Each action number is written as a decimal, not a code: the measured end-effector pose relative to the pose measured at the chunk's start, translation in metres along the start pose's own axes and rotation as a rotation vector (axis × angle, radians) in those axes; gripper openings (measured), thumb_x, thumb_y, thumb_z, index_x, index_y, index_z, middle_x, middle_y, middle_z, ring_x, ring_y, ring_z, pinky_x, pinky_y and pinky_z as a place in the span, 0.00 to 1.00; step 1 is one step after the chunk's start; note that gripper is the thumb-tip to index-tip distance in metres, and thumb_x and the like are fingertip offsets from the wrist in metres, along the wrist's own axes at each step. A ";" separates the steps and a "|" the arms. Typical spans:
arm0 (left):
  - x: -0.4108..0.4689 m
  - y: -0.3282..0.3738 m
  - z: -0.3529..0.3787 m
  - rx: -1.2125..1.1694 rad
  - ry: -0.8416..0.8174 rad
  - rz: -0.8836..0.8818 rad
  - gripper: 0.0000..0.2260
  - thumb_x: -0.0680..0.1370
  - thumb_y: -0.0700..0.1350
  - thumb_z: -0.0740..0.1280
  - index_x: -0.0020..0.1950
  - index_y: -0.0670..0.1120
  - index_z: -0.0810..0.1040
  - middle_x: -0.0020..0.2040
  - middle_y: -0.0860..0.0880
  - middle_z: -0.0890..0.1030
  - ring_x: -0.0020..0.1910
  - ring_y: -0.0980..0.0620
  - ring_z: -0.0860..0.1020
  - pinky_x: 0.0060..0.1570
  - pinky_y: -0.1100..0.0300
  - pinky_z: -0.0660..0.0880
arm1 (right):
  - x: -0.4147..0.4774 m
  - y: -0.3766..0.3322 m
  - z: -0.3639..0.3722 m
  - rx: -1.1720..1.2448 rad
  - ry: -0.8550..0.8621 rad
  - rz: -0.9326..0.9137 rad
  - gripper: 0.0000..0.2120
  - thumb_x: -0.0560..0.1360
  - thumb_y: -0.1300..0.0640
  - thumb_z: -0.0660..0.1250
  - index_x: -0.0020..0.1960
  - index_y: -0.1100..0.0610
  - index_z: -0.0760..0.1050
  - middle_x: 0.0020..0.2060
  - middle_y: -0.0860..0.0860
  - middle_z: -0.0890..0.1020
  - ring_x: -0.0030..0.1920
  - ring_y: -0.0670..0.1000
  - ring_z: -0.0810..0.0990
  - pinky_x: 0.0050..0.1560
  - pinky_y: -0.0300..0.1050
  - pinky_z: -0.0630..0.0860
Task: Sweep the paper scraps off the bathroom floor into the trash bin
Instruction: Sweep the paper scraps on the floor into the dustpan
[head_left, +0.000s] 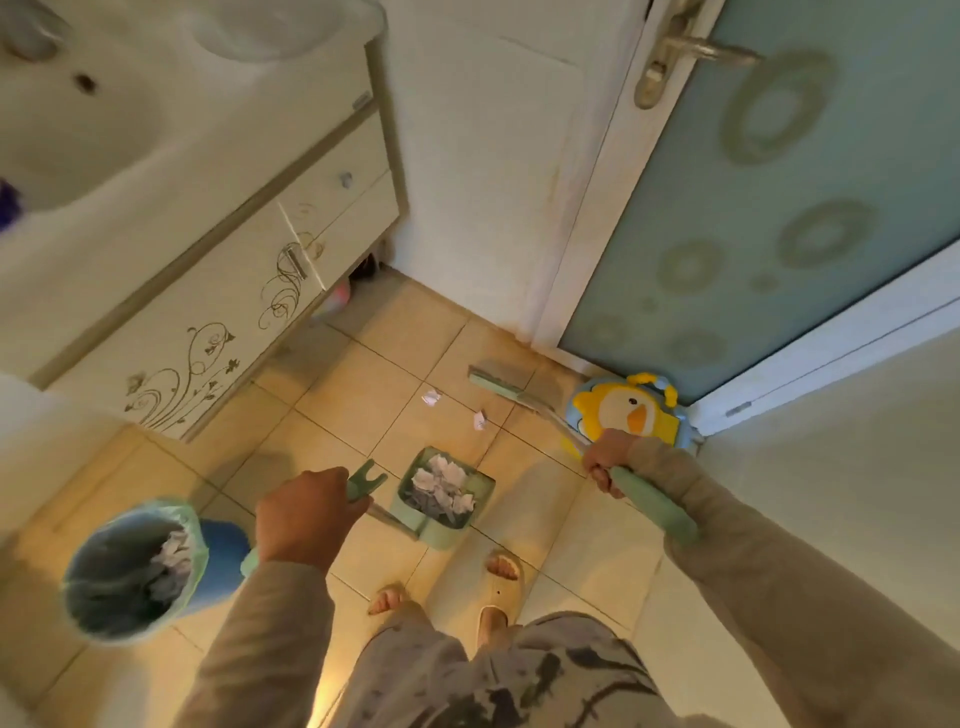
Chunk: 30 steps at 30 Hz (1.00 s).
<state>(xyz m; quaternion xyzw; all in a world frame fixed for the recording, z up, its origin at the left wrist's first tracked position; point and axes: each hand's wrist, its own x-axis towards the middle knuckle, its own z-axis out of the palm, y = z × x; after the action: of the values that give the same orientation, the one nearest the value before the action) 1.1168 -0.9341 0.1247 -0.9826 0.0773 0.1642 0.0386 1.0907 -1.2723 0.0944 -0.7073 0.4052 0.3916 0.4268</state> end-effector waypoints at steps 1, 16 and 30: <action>-0.003 0.003 0.002 -0.010 -0.014 -0.016 0.15 0.76 0.62 0.62 0.49 0.52 0.78 0.35 0.54 0.75 0.34 0.53 0.76 0.35 0.61 0.74 | 0.005 -0.004 -0.002 0.030 0.018 -0.023 0.11 0.73 0.62 0.61 0.32 0.59 0.67 0.26 0.54 0.71 0.26 0.51 0.69 0.30 0.39 0.67; -0.003 0.028 0.010 -0.007 0.041 -0.039 0.14 0.75 0.60 0.64 0.50 0.51 0.78 0.40 0.51 0.82 0.39 0.50 0.81 0.42 0.58 0.78 | 0.027 -0.011 -0.027 -0.440 -0.346 0.283 0.20 0.79 0.63 0.54 0.29 0.57 0.62 0.13 0.50 0.65 0.14 0.47 0.65 0.21 0.30 0.61; -0.013 -0.010 0.010 -0.018 0.036 -0.136 0.16 0.76 0.62 0.61 0.50 0.51 0.78 0.40 0.51 0.82 0.40 0.50 0.81 0.40 0.59 0.76 | 0.017 -0.060 -0.022 -0.452 -0.251 0.119 0.18 0.78 0.61 0.57 0.29 0.56 0.61 0.16 0.50 0.67 0.19 0.46 0.65 0.24 0.33 0.60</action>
<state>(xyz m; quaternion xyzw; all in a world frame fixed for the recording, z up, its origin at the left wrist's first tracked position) 1.1030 -0.9215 0.1205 -0.9887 0.0094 0.1442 0.0392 1.1558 -1.2789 0.1031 -0.7054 0.2922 0.5814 0.2812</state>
